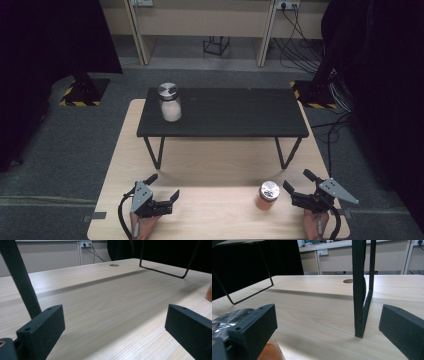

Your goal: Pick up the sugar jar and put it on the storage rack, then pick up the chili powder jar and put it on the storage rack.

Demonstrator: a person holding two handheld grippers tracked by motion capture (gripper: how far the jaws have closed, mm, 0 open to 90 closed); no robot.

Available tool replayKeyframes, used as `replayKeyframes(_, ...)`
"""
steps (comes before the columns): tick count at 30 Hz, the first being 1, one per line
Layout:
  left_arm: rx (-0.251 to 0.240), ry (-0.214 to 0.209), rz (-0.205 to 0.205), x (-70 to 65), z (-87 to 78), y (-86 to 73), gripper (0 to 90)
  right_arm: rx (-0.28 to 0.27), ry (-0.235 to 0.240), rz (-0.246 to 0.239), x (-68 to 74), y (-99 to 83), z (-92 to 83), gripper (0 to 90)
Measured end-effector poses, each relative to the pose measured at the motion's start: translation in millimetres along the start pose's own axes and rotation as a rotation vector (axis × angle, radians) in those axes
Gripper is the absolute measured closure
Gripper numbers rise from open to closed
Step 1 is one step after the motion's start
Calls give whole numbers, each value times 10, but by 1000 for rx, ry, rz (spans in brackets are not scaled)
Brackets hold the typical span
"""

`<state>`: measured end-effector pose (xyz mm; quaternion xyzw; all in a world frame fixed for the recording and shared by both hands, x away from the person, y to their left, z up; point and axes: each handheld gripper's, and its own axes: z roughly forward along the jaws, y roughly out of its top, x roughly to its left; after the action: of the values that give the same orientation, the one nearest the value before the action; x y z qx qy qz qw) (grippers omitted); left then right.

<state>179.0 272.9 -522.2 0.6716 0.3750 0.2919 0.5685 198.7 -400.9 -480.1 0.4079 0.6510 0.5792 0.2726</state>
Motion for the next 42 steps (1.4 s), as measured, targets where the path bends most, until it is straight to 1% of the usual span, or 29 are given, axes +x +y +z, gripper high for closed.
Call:
replayKeyframes(34,-4,-7,-17,28,-4,-12,14,-9,5,14,-20,-14,-7,16)
replayKeyframes(42,-3,-10,-16,30,0,-11,10,-23,9,23,-31,-26,-33,16)
